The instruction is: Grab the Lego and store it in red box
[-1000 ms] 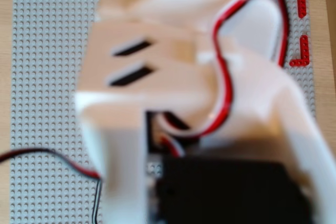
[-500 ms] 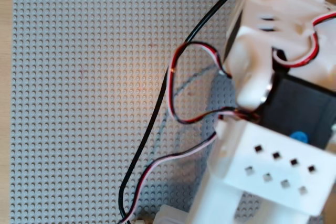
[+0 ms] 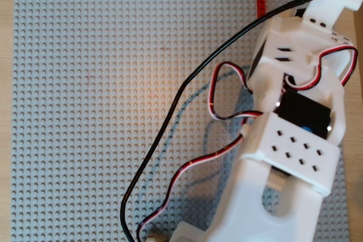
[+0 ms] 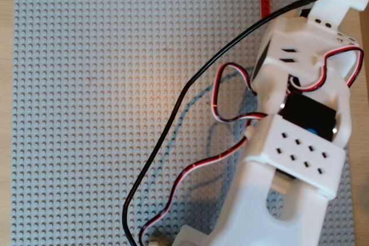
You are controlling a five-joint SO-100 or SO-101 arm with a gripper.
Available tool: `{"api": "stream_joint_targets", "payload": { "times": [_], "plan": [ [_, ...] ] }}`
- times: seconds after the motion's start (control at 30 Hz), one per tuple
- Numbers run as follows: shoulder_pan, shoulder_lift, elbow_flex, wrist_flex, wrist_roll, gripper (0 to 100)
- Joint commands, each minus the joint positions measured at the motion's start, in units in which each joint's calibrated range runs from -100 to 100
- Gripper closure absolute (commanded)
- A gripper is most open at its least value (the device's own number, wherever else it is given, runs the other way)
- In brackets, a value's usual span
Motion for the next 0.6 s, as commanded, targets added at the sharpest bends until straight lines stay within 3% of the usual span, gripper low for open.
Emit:
{"api": "stream_joint_targets", "payload": {
  "times": [0.0,0.37,0.57],
  "plan": [
    [1.53,4.81,-3.47,-3.63,0.23,98],
    [1.9,8.37,-5.93,-3.63,-0.13,86],
    [1.83,8.29,-5.93,-3.45,-0.19,86]
  ]
}}
